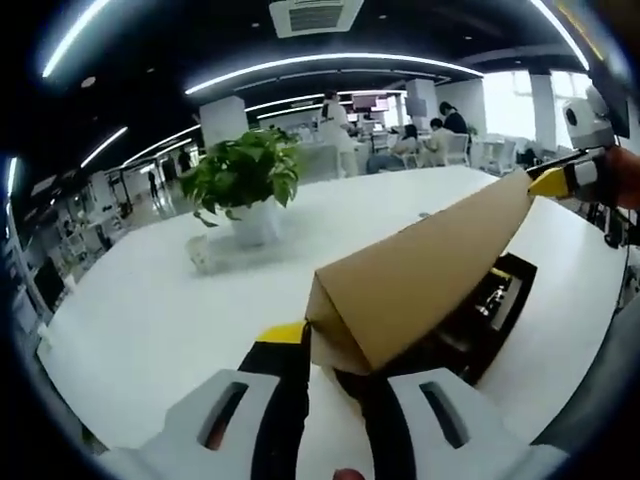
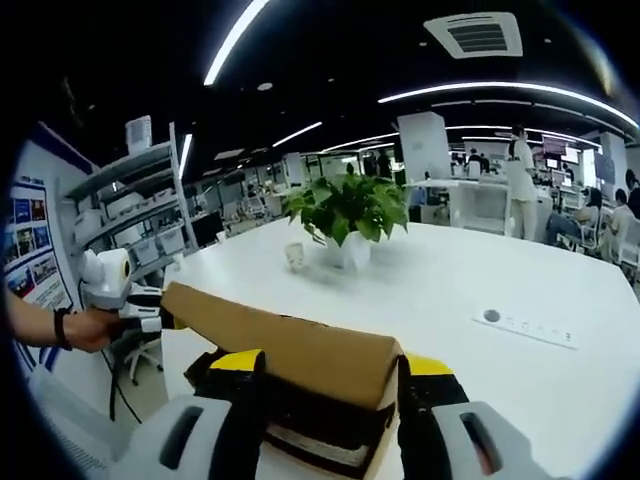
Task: Operate the shoe box by opening the lid, removing the specified soft item, and placing it in the target area until the item is outside and the box remains undamaged.
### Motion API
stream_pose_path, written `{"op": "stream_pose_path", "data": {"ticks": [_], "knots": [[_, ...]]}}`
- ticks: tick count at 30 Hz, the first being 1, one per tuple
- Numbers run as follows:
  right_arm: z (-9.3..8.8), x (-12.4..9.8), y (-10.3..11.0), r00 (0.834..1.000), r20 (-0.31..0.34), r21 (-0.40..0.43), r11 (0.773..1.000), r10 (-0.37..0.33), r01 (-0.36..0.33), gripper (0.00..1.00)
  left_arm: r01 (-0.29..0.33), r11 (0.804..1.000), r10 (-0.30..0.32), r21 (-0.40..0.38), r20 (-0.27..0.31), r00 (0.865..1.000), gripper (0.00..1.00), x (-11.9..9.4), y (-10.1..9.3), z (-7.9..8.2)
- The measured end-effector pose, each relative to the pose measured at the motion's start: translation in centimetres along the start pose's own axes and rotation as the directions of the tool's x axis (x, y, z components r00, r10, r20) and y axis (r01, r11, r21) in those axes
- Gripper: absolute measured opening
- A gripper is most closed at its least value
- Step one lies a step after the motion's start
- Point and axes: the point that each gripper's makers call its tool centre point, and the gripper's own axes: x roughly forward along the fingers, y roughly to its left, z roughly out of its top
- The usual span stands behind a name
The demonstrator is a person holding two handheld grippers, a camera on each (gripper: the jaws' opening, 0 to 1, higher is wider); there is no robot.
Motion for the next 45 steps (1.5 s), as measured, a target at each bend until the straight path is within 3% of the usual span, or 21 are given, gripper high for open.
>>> {"op": "stream_pose_path", "data": {"ticks": [11, 16, 34, 45], "knots": [[0.2, -0.6, 0.2, 1.0, 0.019, -0.07, 0.998, 0.011, -0.01, 0.49, -0.018, 1.0, 0.018, -0.009, -0.015, 1.0, 0.11, 0.7, 0.8, 0.7], [-0.3, -0.5, 0.0, 1.0, -0.001, -0.089, 0.996, 0.007, -0.007, 0.47, -0.024, 1.0, 0.023, -0.017, -0.022, 0.999, 0.1, 0.9, 1.1, 1.0], [-1.3, 2.3, -4.2, 0.988, -0.072, -0.068, 0.989, -0.139, 0.134, 0.21, -0.036, 0.999, 0.035, -0.023, -0.027, 0.999, 0.07, 1.5, 1.8, 1.5], [-3.0, 3.9, -6.3, 0.973, -0.134, -0.042, 0.982, -0.19, 0.185, 0.14, -0.04, 0.998, 0.039, -0.041, -0.023, 0.999, 0.06, 2.1, 2.4, 1.8]]}}
